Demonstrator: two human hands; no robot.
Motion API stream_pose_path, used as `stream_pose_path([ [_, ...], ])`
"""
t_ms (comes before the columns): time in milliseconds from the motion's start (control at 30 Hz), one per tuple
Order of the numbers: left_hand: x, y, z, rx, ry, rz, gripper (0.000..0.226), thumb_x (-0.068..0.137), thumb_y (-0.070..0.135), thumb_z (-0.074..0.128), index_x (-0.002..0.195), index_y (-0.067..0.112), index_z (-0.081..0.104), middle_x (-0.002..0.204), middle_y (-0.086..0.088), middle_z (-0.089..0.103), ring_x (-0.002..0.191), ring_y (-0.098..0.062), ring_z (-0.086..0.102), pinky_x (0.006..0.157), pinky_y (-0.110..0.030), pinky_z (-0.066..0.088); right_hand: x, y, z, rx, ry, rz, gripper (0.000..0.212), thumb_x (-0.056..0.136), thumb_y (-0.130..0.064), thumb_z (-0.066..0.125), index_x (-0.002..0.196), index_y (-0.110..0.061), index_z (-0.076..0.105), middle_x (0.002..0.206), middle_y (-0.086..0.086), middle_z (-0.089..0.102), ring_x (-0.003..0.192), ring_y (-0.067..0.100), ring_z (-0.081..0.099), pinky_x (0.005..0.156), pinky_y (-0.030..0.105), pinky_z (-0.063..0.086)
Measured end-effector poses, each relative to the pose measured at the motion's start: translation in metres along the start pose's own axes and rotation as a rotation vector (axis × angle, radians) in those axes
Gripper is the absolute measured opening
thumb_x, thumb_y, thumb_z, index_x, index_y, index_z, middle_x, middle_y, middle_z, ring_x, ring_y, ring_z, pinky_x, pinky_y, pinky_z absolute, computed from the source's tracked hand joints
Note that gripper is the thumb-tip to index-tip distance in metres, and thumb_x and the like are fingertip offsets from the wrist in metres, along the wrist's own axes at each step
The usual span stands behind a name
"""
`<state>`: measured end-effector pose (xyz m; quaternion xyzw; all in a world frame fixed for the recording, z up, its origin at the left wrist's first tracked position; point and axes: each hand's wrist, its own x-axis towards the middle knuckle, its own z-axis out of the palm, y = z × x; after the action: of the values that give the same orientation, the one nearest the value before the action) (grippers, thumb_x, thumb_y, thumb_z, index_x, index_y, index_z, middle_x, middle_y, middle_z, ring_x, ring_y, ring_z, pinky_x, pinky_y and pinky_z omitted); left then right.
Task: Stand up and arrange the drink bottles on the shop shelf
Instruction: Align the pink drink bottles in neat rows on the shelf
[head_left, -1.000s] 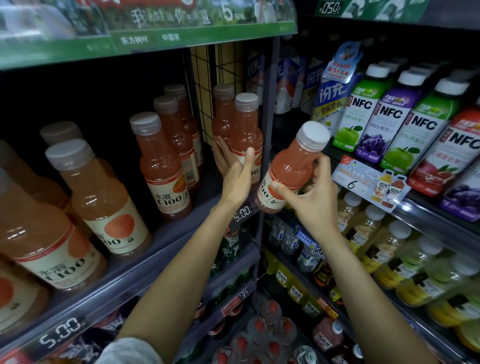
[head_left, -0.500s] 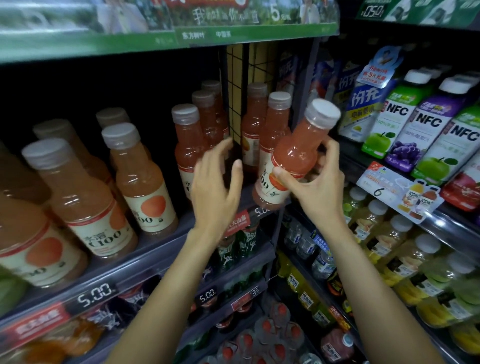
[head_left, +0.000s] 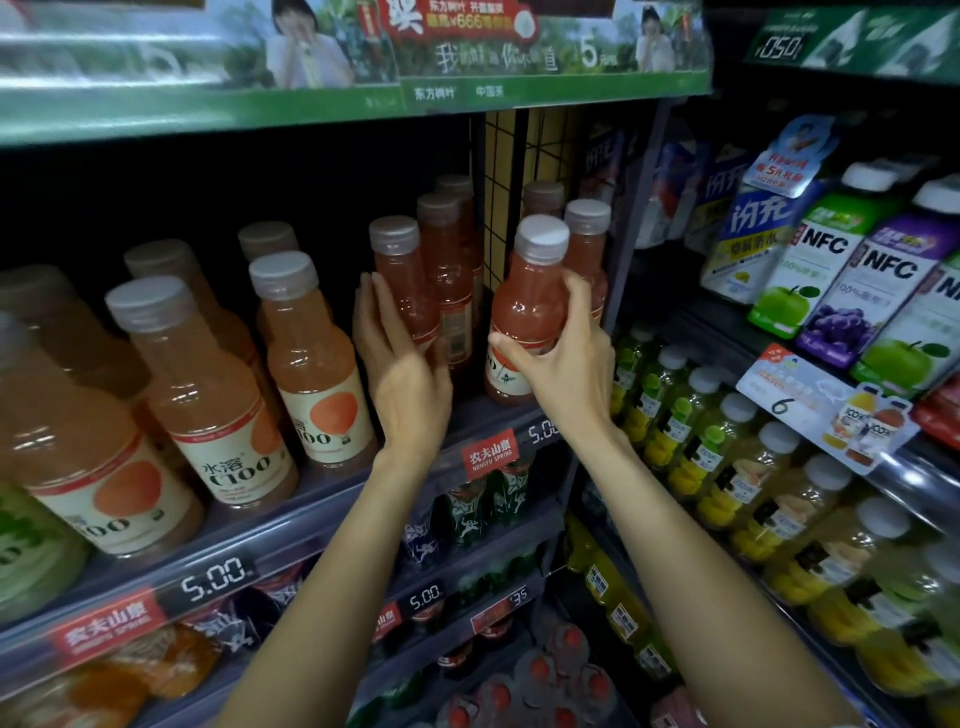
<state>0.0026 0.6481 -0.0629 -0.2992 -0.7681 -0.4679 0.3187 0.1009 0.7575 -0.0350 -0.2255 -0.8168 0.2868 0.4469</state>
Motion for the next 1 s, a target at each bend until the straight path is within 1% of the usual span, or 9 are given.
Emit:
stream_pose_path([
  [100,-0.001,0.002,0.000,0.101,0.056,0.193,0.082,0.076,0.001,0.069,0.145,0.003,0.026,0.151,-0.020,0.018,0.141,-0.036,0.017,0.120,-0.034,0.010,-0.005,0.001,0.003,0.024,0.024,0.016,0.079,0.071,-0.044,0.078,0.133,-0.016,0.039,0.120,0.004,0.063,0.103,0.021,0.063,0.086,0.031,0.050],
  [200,-0.002,0.002,0.004,0.219,0.014,0.447,0.053,0.079,0.002,0.063,0.130,0.007,0.052,0.138,-0.012,0.049,0.136,-0.027,0.031,0.119,-0.042,0.007,-0.007,0.002,0.002,0.067,0.075,0.054,0.080,0.069,-0.046,0.079,0.133,-0.018,0.039,0.117,0.004,0.065,0.101,0.019,0.064,0.086,0.033,0.052],
  [267,-0.001,-0.001,0.007,0.346,-0.112,0.554,0.039,0.080,0.002,0.053,0.117,0.008,0.063,0.128,-0.008,0.061,0.132,-0.025,0.040,0.119,-0.042,0.006,-0.009,0.001,-0.002,0.115,0.133,0.074,0.081,0.067,-0.048,0.080,0.132,-0.019,0.040,0.117,0.002,0.064,0.101,0.017,0.065,0.086,0.038,0.053],
  [367,0.002,-0.004,0.013,0.712,-0.346,0.670,0.043,0.080,0.009,0.040,0.112,0.007,0.069,0.126,-0.008,0.063,0.131,-0.027,0.046,0.119,-0.042,0.003,-0.010,0.000,-0.014,0.187,0.210,0.082,0.079,0.067,-0.049,0.080,0.129,-0.021,0.041,0.115,-0.001,0.064,0.100,0.014,0.065,0.085,0.041,0.053],
  [467,0.013,0.006,0.016,1.076,-0.535,0.793,0.046,0.088,0.016,0.037,0.127,0.008,0.061,0.142,-0.009,0.050,0.141,-0.028,0.033,0.117,-0.048,-0.004,-0.009,-0.002,-0.027,0.247,0.219,0.093,0.077,0.066,-0.050,0.079,0.128,-0.025,0.040,0.116,-0.003,0.063,0.102,0.012,0.063,0.087,0.041,0.052],
  [567,0.026,0.014,0.025,1.298,-0.775,0.826,0.055,0.098,0.028,0.036,0.148,0.008,0.029,0.158,-0.017,0.015,0.147,-0.036,-0.002,0.112,-0.056,-0.014,-0.011,-0.003,-0.032,0.282,0.197,0.106,0.077,0.066,-0.051,0.078,0.128,-0.026,0.040,0.114,-0.004,0.064,0.100,0.009,0.064,0.087,0.039,0.053],
  [633,0.033,0.020,0.027,1.431,-0.808,0.848,0.062,0.098,0.034,0.037,0.152,0.010,0.017,0.160,-0.017,0.006,0.146,-0.037,-0.009,0.111,-0.060,-0.011,-0.013,-0.004,-0.033,0.289,0.184,0.109,0.077,0.066,-0.052,0.077,0.128,-0.026,0.039,0.114,-0.004,0.064,0.099,0.009,0.064,0.086,0.039,0.054],
  [767,0.036,0.018,0.025,1.501,-0.853,0.861,0.062,0.100,0.037,0.034,0.152,0.013,0.012,0.161,-0.011,0.005,0.147,-0.033,-0.006,0.112,-0.060,-0.009,-0.016,-0.003,-0.031,0.293,0.169,0.106,0.077,0.066,-0.051,0.077,0.128,-0.027,0.039,0.113,-0.004,0.065,0.098,0.009,0.065,0.084,0.040,0.054],
  [1000,0.045,0.006,0.023,1.626,-0.924,0.694,0.062,0.100,0.042,0.034,0.151,0.011,0.018,0.158,-0.014,0.016,0.146,-0.035,0.009,0.115,-0.057,-0.002,-0.019,0.004,-0.034,0.280,0.155,0.137,0.074,0.066,-0.048,0.079,0.127,-0.028,0.041,0.109,-0.009,0.065,0.098,0.008,0.065,0.084,0.042,0.054],
])
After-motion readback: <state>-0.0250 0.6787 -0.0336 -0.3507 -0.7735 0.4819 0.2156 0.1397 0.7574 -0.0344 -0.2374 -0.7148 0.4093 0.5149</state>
